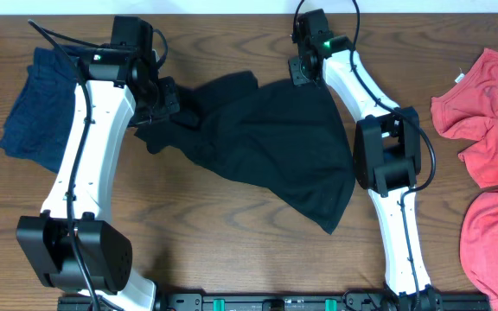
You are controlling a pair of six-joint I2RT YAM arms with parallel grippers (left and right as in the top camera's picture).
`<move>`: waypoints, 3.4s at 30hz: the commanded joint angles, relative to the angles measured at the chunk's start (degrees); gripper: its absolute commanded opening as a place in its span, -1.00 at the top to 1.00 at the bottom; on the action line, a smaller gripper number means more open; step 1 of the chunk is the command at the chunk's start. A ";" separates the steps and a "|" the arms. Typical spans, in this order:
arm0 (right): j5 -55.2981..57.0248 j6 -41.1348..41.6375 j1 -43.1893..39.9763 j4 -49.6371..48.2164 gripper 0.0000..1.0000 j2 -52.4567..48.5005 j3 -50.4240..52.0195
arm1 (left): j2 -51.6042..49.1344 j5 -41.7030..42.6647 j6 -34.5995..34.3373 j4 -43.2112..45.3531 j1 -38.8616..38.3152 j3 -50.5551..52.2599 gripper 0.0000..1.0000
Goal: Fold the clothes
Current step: 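Grasp the black shirt's top right corner with the right gripper, then lift and stretch the black shirt between both grippers, then lay the stretched black shirt flat on the table center with both grippers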
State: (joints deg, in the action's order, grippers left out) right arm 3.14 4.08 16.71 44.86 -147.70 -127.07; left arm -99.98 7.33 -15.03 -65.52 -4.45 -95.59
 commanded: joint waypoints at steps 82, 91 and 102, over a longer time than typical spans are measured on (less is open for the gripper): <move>8.72 4.02 -19.87 16.81 0.98 42.51 -7.56 | 6.62 12.50 11.76 27.54 5.77 -32.00 0.88; 17.75 4.04 -20.17 35.67 0.97 41.38 4.74 | 4.87 13.09 15.43 -11.23 5.60 -23.06 0.88; 17.22 9.57 -25.29 37.83 0.97 41.38 38.34 | 4.83 19.41 20.00 -12.63 3.72 18.47 0.88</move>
State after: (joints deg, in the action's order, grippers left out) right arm 17.21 10.20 -6.24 81.89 -106.61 -93.23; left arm -96.23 25.78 1.63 -77.71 -0.56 -83.26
